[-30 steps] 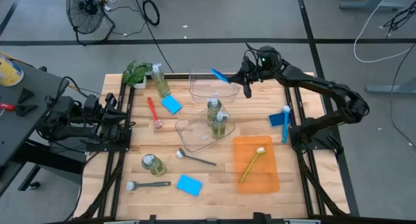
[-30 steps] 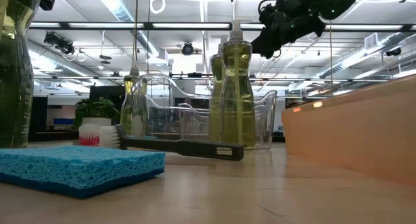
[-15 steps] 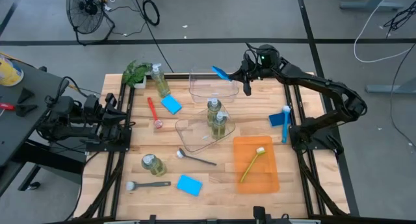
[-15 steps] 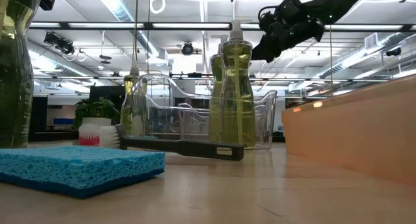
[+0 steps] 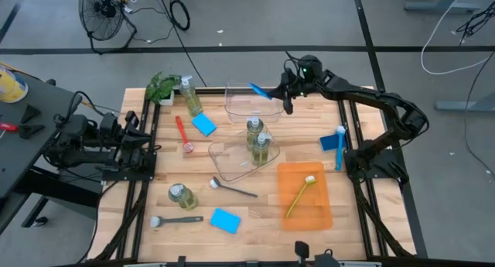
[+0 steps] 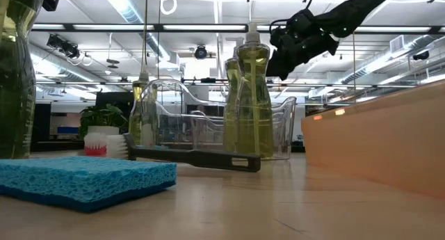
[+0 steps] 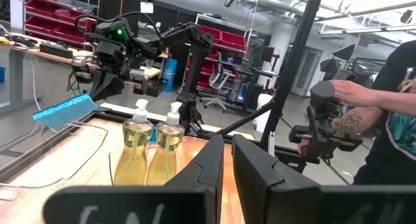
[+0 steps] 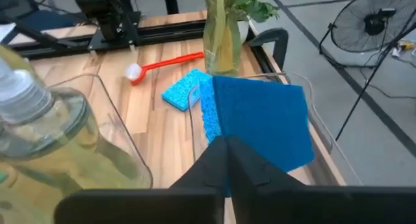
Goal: Pick & Place Kitchen Sink Supplies
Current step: Put the blue sponge into the top transparent bin, then put the blue dish brush into the orange bin
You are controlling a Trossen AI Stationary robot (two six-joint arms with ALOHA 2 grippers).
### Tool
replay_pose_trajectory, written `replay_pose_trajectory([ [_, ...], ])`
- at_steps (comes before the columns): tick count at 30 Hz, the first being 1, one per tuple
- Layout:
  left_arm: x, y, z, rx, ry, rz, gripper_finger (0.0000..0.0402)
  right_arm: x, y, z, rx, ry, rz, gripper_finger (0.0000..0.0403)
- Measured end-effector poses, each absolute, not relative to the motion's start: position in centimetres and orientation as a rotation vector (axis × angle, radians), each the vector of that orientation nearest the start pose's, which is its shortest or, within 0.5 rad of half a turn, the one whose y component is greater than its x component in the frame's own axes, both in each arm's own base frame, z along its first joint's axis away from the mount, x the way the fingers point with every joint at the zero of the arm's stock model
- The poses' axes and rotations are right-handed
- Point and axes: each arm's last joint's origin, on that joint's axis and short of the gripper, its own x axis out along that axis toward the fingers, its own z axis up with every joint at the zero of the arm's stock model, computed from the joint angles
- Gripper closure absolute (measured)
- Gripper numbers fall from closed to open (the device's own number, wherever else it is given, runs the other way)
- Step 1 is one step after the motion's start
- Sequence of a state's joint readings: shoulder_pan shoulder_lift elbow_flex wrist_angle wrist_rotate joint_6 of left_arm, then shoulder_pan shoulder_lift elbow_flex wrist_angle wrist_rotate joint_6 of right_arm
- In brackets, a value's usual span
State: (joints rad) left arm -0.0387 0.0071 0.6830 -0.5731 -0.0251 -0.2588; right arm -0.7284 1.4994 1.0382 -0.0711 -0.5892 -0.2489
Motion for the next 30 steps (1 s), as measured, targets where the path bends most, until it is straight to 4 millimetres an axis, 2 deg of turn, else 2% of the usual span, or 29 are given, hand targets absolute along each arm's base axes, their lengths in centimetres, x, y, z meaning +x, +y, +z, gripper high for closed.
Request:
replay_pose_trajectory([
  [4,0.6,0.1,31.5,-0.262,-0.101,-0.026,0.0365,25.5,-20.6,26.6,0.100,0.419,-0.103,0.0350],
  [12,0.6,0.0,31.5,-0.262,-0.101,-0.027,0.0365,25.5,-20.7,26.7,0.117,0.421,-0.130,0.0235],
  [16,0.6,0.1,31.5,-0.262,-0.100,-0.027,0.0365,25.4,-20.6,26.9,0.119,0.419,-0.131,0.0196],
  [22,0.6,0.1,31.5,-0.262,-0.101,-0.027,0.0365,24.4,-19.6,28.6,0.081,0.404,-0.155,0.0172],
  [30,0.6,0.1,31.5,-0.262,-0.101,-0.027,0.0365,22.0,-16.6,31.5,-0.016,0.453,-0.237,0.0177],
])
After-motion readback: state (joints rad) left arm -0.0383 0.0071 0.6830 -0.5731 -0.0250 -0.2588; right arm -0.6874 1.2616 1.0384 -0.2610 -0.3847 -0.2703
